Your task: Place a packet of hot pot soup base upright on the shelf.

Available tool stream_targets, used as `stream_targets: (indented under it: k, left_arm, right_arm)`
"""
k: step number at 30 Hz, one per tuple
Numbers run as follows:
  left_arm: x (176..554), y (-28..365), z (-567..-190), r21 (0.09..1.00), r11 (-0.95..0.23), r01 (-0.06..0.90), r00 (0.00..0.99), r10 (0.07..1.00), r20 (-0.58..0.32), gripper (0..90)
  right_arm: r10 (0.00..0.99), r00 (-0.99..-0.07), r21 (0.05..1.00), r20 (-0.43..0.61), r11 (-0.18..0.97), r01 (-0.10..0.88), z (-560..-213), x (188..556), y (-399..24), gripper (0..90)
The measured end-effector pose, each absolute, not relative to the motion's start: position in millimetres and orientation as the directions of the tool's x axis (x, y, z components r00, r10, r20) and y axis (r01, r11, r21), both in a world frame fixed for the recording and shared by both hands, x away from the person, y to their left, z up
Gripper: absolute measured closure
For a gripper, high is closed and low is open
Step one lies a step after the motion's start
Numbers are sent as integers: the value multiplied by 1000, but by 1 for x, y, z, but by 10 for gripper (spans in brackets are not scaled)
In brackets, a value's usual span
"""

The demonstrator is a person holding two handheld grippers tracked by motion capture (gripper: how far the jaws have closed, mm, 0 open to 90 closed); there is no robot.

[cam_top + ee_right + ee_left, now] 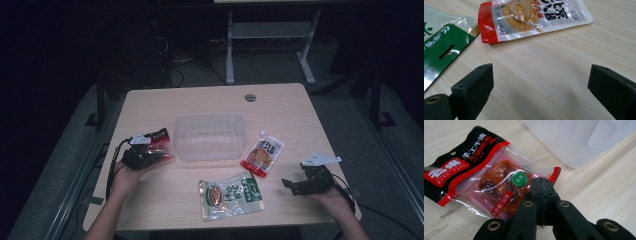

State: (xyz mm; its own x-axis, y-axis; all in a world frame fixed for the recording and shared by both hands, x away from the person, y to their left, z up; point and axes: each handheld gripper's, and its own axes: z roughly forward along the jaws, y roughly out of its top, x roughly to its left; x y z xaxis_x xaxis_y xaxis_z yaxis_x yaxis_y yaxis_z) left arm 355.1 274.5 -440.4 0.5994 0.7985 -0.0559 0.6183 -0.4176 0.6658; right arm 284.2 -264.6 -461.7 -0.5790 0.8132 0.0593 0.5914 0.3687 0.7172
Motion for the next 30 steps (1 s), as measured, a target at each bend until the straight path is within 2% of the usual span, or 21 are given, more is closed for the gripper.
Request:
stream_targets:
  k: [10,23,30]
  left_arm:
    - [352,277,-445,619,-458,638,605,796,-34,898]
    - [346,304,-441,614,-397,682,553,830,-76,898]
    - [376,283,-428,649,-400,647,550,834,-34,898]
  right_arm:
    - [817,-573,712,66,363,601,-462,283,-266,60]
    - [818,-571,708,69,363,606,-462,283,-266,60]
    - [816,-574,709,67,366,603,-463,284,-265,62]
